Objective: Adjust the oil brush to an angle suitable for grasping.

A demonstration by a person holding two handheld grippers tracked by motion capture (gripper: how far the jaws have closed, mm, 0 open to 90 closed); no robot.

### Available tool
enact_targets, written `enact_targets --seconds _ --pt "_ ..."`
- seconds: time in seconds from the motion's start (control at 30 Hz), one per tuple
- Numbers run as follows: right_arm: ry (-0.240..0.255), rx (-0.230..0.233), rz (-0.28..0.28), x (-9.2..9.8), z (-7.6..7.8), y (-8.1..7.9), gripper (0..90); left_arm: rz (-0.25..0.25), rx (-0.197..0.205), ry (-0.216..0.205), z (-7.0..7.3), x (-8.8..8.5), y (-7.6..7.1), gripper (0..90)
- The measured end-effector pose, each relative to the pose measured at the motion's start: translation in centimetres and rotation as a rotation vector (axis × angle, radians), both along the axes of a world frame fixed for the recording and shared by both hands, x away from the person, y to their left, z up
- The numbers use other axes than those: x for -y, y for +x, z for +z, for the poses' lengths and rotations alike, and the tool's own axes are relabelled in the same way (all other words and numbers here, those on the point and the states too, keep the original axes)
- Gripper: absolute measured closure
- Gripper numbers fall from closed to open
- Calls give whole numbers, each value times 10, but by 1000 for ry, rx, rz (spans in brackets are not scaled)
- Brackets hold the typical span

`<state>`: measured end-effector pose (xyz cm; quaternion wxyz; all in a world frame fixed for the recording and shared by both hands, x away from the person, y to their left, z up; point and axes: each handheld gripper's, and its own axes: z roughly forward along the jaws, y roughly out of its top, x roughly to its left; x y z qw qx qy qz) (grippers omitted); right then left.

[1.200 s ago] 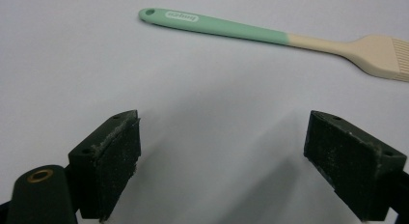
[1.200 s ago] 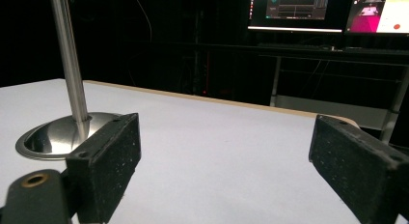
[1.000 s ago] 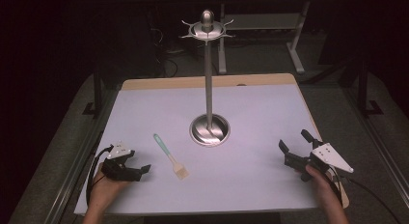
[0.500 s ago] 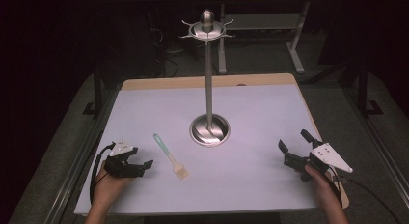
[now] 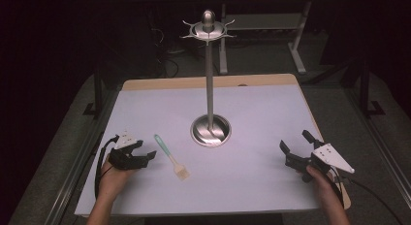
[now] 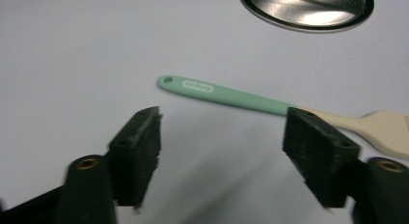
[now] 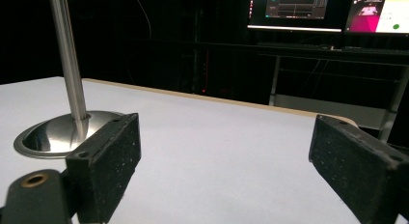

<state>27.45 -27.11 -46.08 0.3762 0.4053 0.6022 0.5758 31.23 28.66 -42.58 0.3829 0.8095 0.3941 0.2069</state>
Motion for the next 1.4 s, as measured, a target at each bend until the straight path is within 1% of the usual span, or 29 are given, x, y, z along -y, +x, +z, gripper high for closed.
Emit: enact_targets --seconds 0.1,0.13,0.2,0.27,0.3,0.33,0.37,0.4,0.47,0.5,0.57,0.6,0.63,0.67,0.73,0.77,0.83,0.87,0.9,0.97,1.0,1.03,1.07,1.13,1.17,1.27,1.33,1.37,1.4 --pt "-2 1 0 0 0 0 104 11 -2 -3 2 2 3 379" --pt "-1 0 0 0 0 0 104 14 -14 -8 4 4 8 400" --pt "-2 0 0 0 0 0 104 24 -21 5 6 7 12 423" --pt "0 1 0 0 0 0 104 32 -20 1 8 9 17 432" --pt "0 1 0 0 0 0 104 39 -18 -9 8 10 18 439" --pt "1 0 0 0 0 0 104 53 -26 -17 9 11 21 462" --pt "0 0 1 0 0 0 104 54 -32 -1 10 12 23 474" --pt "2 0 0 0 0 0 104 52 -34 12 11 13 25 504" --pt "5 1 -1 0 0 0 104 65 -20 35 12 17 29 571" --pt "5 1 -1 0 0 0 104 63 -16 44 12 18 30 580" --pt "6 2 -1 0 0 0 104 65 -13 12 11 21 35 641" --pt "3 -2 0 0 0 0 104 65 -13 12 11 21 35 669" --pt "3 -2 0 0 0 0 104 80 -38 15 8 23 42 691" --pt "8 2 -1 0 0 0 104 82 -40 20 7 23 44 719" --pt "6 0 0 0 0 0 104 90 -59 16 4 23 49 775" --pt "6 0 0 0 0 0 104 90 -59 16 4 23 49 804" --pt "8 -1 0 0 0 0 104 106 -79 1 1 22 52 885" --pt "8 -1 0 0 0 0 104 109 -88 5 0 22 52 896" --pt "8 -2 1 0 0 0 104 111 -88 2 0 22 52 897" --pt "8 -2 1 0 0 0 104 112 -93 36 -1 21 52 897" --pt "7 -2 2 0 0 0 104 118 -99 45 -2 22 52 897" --pt "7 -2 2 0 0 0 104 118 -99 45 -2 22 52 897" --pt "7 -1 2 0 0 0 104 130 -108 53 -5 22 53 897" --pt "8 -2 2 0 0 0 104 132 -113 48 -6 22 53 897" --pt "8 -2 3 0 0 0 104 133 -121 67 -8 21 54 897" --pt "10 -2 6 1 0 0 104 143 -129 57 -11 21 55 897" --pt "9 -3 8 1 0 0 104 143 -128 57 -11 21 55 897" --pt "9 -3 8 1 0 0 104 130 -131 64 -12 21 56 897" --pt "9 -3 8 1 0 0 104 130 -131 64 -12 21 56 897"
